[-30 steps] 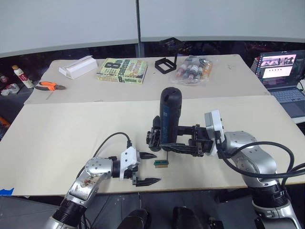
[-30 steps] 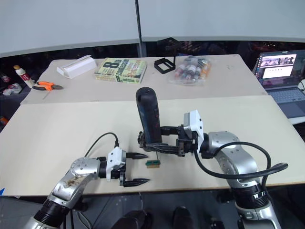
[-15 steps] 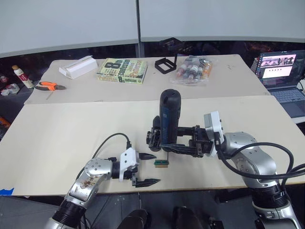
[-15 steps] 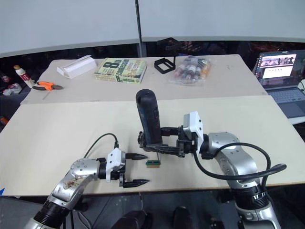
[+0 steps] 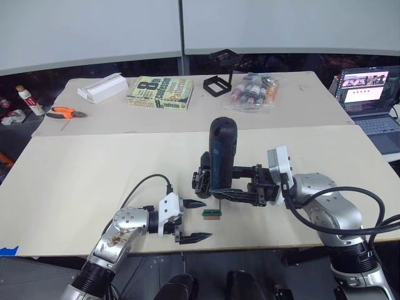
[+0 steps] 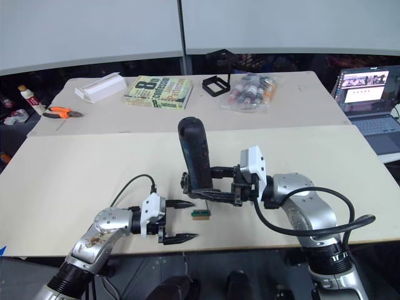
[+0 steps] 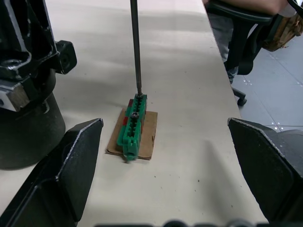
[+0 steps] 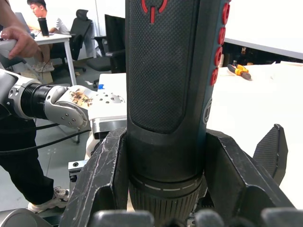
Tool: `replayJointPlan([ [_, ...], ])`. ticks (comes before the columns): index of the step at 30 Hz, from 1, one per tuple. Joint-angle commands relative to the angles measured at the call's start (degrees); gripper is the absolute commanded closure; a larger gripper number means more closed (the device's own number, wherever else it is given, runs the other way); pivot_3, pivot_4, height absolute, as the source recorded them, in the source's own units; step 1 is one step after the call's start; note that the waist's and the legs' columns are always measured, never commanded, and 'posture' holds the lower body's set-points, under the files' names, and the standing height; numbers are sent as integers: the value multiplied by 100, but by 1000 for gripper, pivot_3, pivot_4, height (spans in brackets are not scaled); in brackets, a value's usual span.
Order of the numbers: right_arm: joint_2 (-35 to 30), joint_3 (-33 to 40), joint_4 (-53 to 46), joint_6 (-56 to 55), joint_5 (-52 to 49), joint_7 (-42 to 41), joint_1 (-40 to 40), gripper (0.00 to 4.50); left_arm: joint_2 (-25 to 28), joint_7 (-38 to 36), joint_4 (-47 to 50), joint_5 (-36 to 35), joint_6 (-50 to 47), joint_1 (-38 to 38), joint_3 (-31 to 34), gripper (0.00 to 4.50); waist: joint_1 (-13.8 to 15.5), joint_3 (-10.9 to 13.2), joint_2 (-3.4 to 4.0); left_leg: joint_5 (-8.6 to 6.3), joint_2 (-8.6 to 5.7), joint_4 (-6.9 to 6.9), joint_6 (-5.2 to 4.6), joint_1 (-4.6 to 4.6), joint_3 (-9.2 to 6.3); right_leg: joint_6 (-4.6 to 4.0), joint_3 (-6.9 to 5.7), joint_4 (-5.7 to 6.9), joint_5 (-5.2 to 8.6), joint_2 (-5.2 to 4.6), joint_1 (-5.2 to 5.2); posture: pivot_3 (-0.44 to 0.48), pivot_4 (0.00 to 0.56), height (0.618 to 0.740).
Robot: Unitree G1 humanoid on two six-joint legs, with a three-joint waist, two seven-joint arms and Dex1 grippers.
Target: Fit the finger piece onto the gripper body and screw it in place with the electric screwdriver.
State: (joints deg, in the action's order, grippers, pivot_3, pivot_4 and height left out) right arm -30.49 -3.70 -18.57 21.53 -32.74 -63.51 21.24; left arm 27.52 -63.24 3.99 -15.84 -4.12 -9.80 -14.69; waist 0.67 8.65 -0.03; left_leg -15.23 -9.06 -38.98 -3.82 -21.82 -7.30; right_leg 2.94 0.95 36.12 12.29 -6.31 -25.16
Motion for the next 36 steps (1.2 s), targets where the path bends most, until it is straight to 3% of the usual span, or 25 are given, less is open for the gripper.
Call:
replayJointPlan([
  [1, -2, 67, -186, -130, -93, -7, 37, 2637, -22, 25, 107, -32, -31, -77, 12, 0, 0, 0, 0, 0, 0, 0, 0, 0, 0, 0, 0, 0, 0, 0, 0, 0, 150, 740],
  [24, -142, 400, -394, -22, -554, -1, 305, 2637, 131, 4, 207, -116, 25, -10, 171, 0, 0, 0, 0, 0, 0, 0, 0, -1, 0, 0, 0, -1, 0, 0, 0, 0, 150, 740],
  [36, -645, 1089, -550, 440, -1425, -3, 490, 2637, 191, -13, 444, -566, 321, 355, 770, 0, 2, 0, 0, 0, 1, 1, -1, -2, 0, 0, 0, -3, 0, -8, 0, 0, 150, 740],
])
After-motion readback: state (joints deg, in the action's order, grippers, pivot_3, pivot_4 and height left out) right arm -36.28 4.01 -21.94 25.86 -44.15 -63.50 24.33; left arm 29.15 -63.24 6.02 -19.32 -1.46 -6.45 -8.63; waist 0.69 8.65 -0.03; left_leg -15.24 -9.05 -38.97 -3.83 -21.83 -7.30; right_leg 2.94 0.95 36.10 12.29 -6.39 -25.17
